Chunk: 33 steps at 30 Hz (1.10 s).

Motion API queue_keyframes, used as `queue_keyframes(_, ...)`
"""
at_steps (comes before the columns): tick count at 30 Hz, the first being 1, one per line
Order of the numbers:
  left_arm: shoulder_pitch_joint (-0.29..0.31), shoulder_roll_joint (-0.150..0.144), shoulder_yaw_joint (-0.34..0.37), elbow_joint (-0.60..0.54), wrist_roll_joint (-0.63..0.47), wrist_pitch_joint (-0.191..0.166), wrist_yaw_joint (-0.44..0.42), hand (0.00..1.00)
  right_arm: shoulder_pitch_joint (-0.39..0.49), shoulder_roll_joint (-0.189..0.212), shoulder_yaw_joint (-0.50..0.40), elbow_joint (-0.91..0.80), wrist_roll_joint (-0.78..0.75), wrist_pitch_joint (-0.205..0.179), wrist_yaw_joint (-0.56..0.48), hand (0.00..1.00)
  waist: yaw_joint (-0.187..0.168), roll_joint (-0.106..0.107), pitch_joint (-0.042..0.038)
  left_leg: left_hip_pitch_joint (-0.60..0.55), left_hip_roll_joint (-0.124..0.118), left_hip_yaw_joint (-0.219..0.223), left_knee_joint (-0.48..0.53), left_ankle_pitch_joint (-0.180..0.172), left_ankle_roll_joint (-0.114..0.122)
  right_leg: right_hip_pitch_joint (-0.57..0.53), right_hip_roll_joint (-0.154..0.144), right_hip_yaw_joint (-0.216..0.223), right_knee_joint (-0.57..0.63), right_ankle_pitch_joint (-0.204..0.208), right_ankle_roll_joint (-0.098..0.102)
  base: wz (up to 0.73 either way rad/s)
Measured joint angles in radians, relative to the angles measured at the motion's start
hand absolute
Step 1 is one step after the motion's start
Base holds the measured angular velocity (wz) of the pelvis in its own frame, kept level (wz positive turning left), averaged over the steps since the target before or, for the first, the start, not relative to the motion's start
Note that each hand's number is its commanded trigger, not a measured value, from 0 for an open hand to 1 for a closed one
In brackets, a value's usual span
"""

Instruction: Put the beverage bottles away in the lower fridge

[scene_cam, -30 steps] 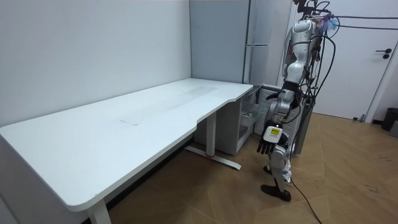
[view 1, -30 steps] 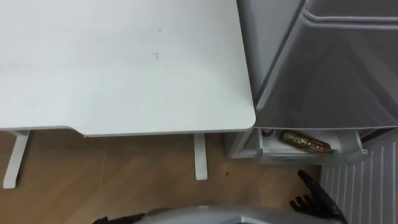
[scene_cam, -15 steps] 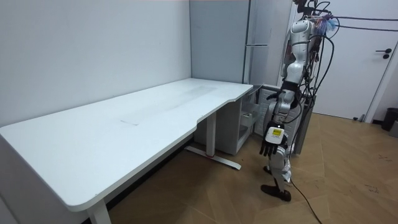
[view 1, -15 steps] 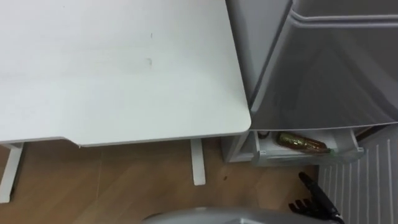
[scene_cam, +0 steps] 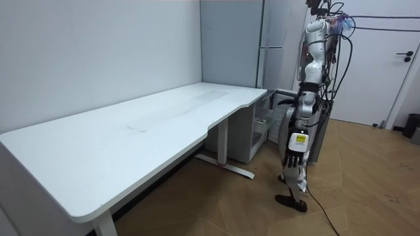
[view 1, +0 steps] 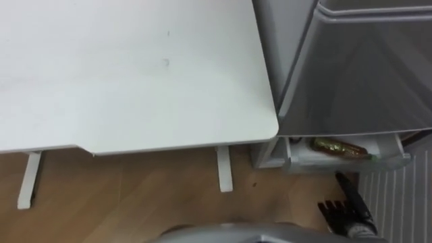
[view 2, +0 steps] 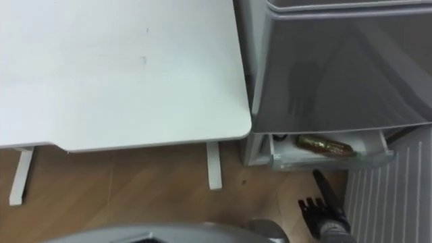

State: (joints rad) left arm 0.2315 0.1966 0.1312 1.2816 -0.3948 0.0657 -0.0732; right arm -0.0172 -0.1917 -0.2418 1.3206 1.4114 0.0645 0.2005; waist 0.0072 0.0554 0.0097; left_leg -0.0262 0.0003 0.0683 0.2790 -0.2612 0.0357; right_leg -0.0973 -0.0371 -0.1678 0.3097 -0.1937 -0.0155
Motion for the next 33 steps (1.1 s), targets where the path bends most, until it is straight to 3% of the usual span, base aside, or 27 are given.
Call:
queue_keyframes(4,-0.029,0.006,-0.036,0.017,0.038,-0.002,-0.019,0.0,-0.06,-0.003,-0.036,0.002,0.006,-0.001,0.002,0.0,-0.006,0.008,0.0046,-0.09,-0.018,0.001,0.076,-0.007,0.008,-0.103,-0.032,0.0,0.098,-0.035,0.0,0.08)
queue_keyframes(8,-0.087,0.009,-0.039,0.037,0.038,-0.001,-0.031,0.0,-0.154,-0.02,-0.077,0.016,0.047,-0.011,0.005,0.0,0.001,0.027,0.0165,-0.233,-0.032,0.0,0.181,-0.014,0.014,-0.246,-0.054,0.015,0.201,-0.048,-0.001,0.06)
queue_keyframes(9,-0.103,0.01,-0.039,0.041,0.037,-0.001,-0.033,0.0,-0.184,-0.026,-0.077,0.017,0.071,-0.013,0.005,0.0,0.006,0.027,0.0221,-0.282,-0.032,0.001,0.218,-0.023,0.017,-0.297,-0.058,0.022,0.239,-0.053,-0.004,0.0)
queue_keyframes(14,-0.18,0.014,-0.08,0.062,0.037,0.007,-0.032,0.0,-0.287,-0.05,-0.097,0.043,0.096,-0.02,0.0,0.0,0.019,0.011,0.0319,-0.476,-0.047,0.01,0.336,-0.031,0.024,-0.498,-0.084,0.039,0.378,-0.071,-0.01,0.06)
queue_keyframes(19,-0.265,0.02,-0.14,0.065,0.033,0.007,-0.017,0.0,-0.348,-0.081,-0.09,0.042,0.112,-0.024,-0.002,0.0,0.028,0.001,0.0322,-0.662,-0.047,0.011,0.473,-0.054,0.02,-0.673,-0.099,0.04,0.495,-0.076,-0.016,0.08)
queue_keyframes(21,-0.291,0.021,-0.157,0.063,0.033,-0.011,-0.017,0.0,-0.368,-0.097,-0.09,0.042,0.12,-0.029,-0.002,0.0,0.031,-0.006,0.0326,-0.734,-0.042,0.01,0.546,-0.072,0.018,-0.737,-0.101,0.04,0.555,-0.087,-0.023,0.03)
queue_keyframes(24,-0.295,0.026,-0.172,0.063,0.033,-0.02,-0.013,0.0,-0.392,-0.111,-0.087,0.04,0.146,-0.032,-0.002,0.0,0.029,-0.015,0.031,-0.822,-0.028,0.004,0.636,-0.098,0.014,-0.81,-0.103,0.029,0.619,-0.105,-0.039,-0.03)
queue_keyframes(28,-0.304,0.025,-0.191,0.059,0.033,-0.012,0.007,0.0,-0.426,-0.132,-0.077,0.032,0.159,-0.05,-0.002,0.0,0.036,-0.019,0.0304,-0.923,-0.023,-0.001,0.705,-0.104,0.013,-0.903,-0.098,0.029,0.673,-0.107,-0.042,0.04)
queue_keyframes(33,-0.308,0.025,-0.256,0.047,0.033,-0.007,0.042,0.0,-0.47,-0.15,-0.034,-0.006,0.202,-0.064,0.0,0.0,0.077,-0.021,0.0304,-1.01,-0.015,-0.003,0.798,-0.128,0.01,-0.986,-0.101,0.027,0.756,-0.124,-0.053,0.01)
